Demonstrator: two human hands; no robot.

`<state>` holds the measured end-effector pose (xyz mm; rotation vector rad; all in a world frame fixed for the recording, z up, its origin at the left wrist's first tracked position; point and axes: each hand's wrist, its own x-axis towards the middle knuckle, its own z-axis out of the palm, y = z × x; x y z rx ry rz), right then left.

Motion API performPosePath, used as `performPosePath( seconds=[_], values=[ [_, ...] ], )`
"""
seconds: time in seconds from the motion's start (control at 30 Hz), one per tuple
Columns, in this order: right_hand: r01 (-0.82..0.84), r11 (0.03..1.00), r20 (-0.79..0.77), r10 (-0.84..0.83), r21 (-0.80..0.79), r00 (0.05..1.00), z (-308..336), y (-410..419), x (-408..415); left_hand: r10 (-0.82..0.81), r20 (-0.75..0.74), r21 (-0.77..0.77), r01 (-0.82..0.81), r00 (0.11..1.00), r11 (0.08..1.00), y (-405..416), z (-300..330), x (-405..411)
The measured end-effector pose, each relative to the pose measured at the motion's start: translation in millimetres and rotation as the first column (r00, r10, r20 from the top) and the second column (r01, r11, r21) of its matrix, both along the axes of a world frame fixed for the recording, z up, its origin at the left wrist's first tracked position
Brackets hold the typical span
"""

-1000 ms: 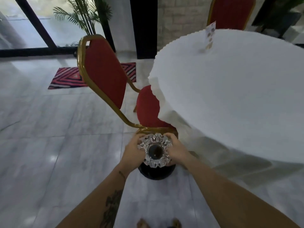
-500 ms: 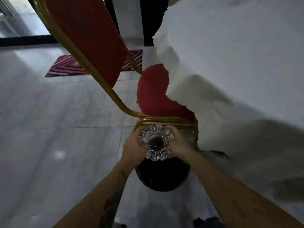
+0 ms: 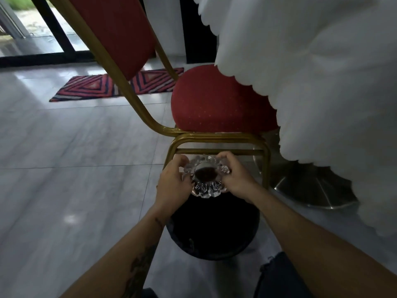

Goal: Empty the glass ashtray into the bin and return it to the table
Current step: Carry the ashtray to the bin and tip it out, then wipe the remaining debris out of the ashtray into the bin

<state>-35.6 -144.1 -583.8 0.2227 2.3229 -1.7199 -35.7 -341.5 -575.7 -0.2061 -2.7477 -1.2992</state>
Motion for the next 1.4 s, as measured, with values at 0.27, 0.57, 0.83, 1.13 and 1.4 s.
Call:
performPosePath(
  seconds=[0.27,0.57,0.83,1.13,1.4],
  values=[
    [-0.038,0.928,-0.435,0.210,0.371,0.875,-2.7,-7.3,27.0,-0.211,-0.017,-0.156,0.206,0.977,0.966,-3.0,4.4,7.0],
    [-0.007,0.865,-0.474,0.281,0.501,0.835,-2.7,2.7,38.6,-0.468,-0.211,-0.351,0.380,0.858,0.856,-11.5,7.5,12.7],
    [0.008,0.751,-0.489,0.422,0.661,0.764,-9.4,6.0,52.5,-0.593,-0.270,-0.545,0.387,0.759,0.744,-23.4,-6.0,12.2],
    [0.008,0.728,-0.507,0.470,0.686,0.722,-0.1,3.5,51.4,-0.602,-0.300,-0.588,0.353,0.740,0.727,-33.3,1.7,13.4],
    [-0.003,0.706,-0.506,0.511,0.708,0.695,12.5,3.7,52.0,-0.604,-0.373,-0.580,0.331,0.705,0.744,-39.7,3.4,8.3]
  ],
)
